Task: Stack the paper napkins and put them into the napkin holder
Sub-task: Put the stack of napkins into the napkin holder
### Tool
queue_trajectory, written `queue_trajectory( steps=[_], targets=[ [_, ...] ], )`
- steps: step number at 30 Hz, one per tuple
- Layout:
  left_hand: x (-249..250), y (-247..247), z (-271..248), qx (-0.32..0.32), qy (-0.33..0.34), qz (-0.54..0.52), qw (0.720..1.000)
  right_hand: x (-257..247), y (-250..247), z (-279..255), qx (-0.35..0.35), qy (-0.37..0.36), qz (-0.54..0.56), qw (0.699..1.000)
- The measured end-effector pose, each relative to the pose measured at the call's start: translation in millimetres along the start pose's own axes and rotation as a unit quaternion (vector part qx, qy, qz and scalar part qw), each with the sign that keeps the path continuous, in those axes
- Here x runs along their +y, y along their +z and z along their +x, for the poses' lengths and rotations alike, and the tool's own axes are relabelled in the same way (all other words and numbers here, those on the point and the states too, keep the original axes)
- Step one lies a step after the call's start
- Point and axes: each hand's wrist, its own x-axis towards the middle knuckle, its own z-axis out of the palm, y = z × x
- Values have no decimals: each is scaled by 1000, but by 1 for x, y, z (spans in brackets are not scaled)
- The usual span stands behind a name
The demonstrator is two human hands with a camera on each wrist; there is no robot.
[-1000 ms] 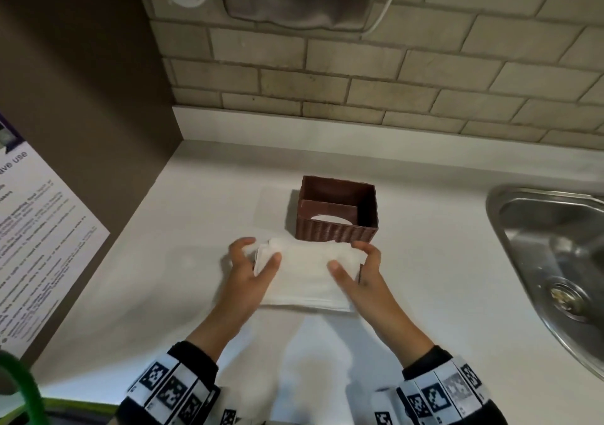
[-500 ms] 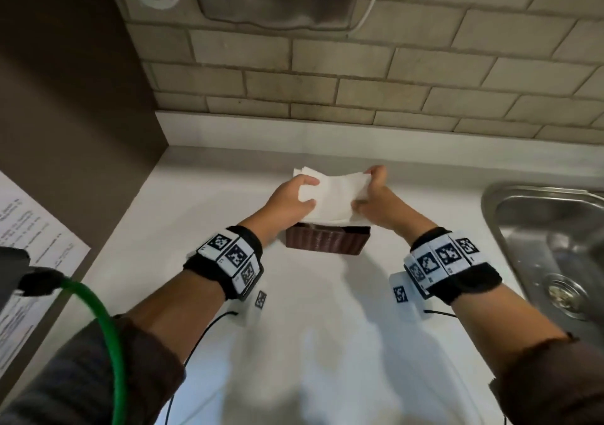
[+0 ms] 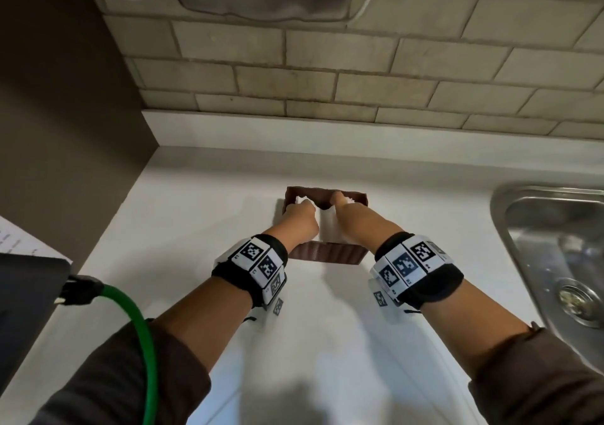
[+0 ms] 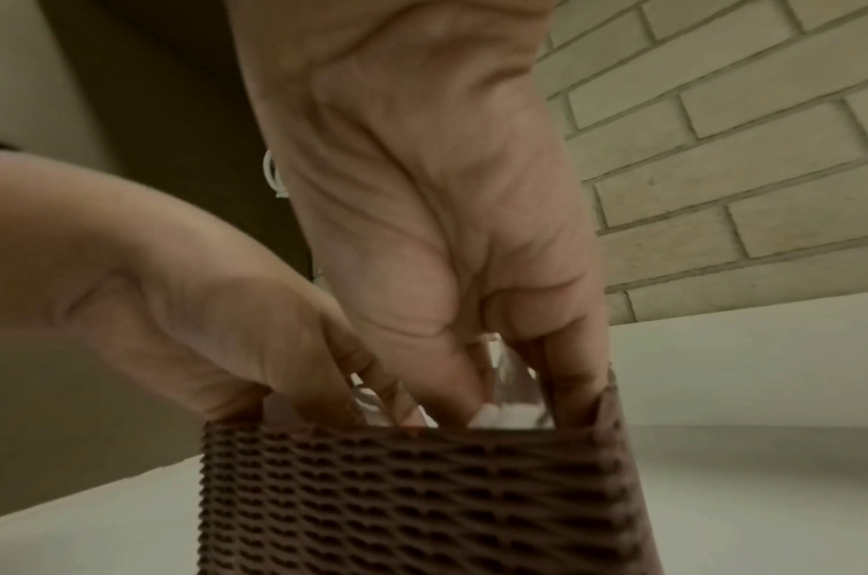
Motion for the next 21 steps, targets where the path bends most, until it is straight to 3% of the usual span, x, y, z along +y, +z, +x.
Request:
queue_trajectory(
  steps=[5, 10, 15, 21],
  targets=[
    [4, -4, -5, -35, -5, 35, 999, 0, 2, 8, -13, 11, -113, 993],
    [9, -6, -10, 14, 37, 34, 999, 0, -10, 4, 74, -27, -155, 985],
    [2, 1, -1, 11, 31, -1, 999, -5, 3, 6, -3, -67, -135, 989],
    [-9, -1, -16, 29, 59, -74, 995, -4, 10, 6, -1, -56, -115, 992]
  ],
)
